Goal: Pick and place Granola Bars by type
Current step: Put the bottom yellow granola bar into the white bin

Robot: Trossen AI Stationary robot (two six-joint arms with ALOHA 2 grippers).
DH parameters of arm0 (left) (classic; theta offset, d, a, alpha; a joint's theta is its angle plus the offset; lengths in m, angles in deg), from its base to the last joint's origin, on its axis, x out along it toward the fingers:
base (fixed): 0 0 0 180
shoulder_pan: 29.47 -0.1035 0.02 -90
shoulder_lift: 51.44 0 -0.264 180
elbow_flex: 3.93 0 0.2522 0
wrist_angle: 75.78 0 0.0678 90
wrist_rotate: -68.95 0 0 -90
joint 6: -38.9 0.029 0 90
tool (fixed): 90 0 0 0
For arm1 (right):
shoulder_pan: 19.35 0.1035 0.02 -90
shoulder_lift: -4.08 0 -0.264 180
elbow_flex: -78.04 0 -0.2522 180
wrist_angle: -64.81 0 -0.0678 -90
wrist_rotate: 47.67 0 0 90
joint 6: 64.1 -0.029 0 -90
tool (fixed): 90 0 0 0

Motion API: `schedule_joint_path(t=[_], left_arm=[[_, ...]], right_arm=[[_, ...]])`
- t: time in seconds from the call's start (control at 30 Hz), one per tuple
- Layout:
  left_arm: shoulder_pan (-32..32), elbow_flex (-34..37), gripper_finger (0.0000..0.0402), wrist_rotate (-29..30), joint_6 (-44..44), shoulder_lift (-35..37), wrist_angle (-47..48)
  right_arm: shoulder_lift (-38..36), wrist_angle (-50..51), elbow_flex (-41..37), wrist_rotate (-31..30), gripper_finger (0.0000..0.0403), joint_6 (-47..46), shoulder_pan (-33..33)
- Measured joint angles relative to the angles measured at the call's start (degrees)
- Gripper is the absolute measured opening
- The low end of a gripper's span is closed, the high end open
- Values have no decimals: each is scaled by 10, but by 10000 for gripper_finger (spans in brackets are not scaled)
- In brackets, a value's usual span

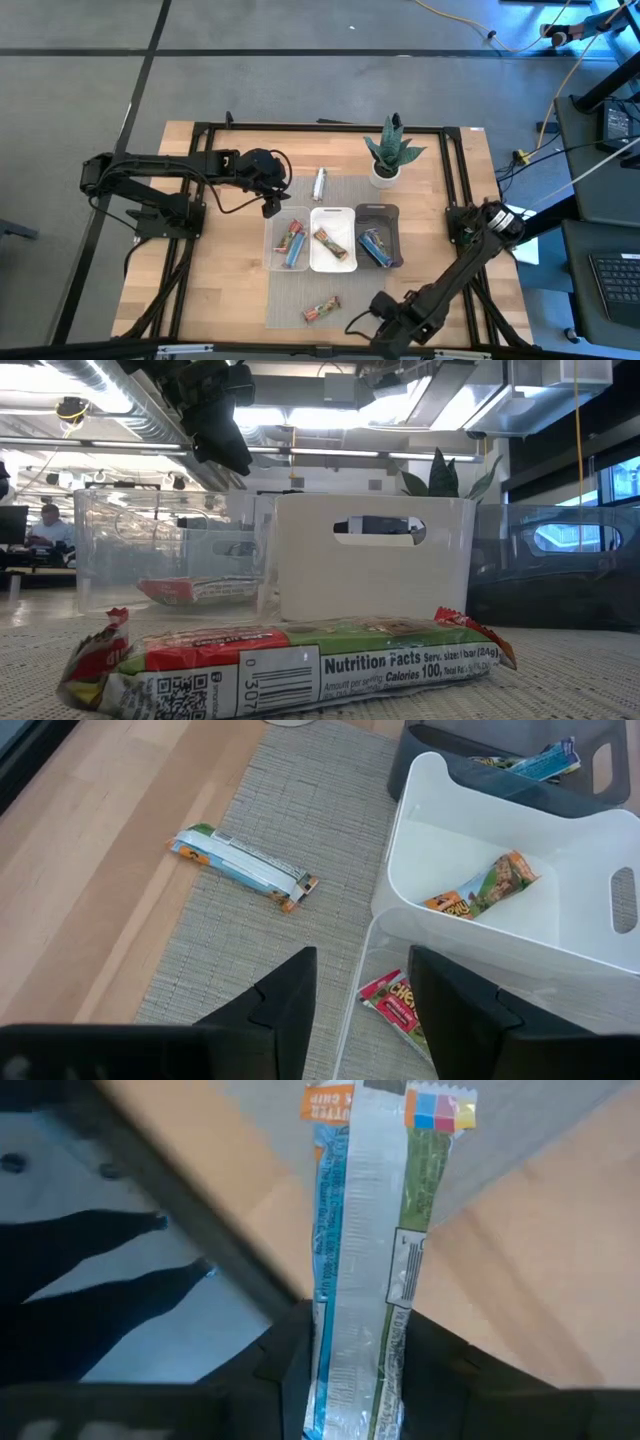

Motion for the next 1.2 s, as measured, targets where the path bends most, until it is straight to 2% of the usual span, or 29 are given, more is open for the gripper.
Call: schedule_joint_path(t=[0.1,0.3,0.47,0.63,0.83,1.03,1.2], left_arm=[[0,0,152,-2,0,0,0],[0,0,153,-4,-15,19,2],[12,0,153,-3,-44,51,14],[36,0,151,-2,-65,85,42],[67,0,154,2,-76,107,62],[88,0,153,3,-80,108,64],[102,0,155,32,-89,108,64]], right_arm=[[0,55,49,-6,130,10,-11],[-1,201,145,-94,130,77,-60],[-2,246,199,-132,130,131,-131],[-2,215,204,-182,130,166,-204],[-3,146,163,-184,130,203,-275],[-2,32,85,-130,130,228,-310],[-2,-32,22,-122,130,229,-323]])
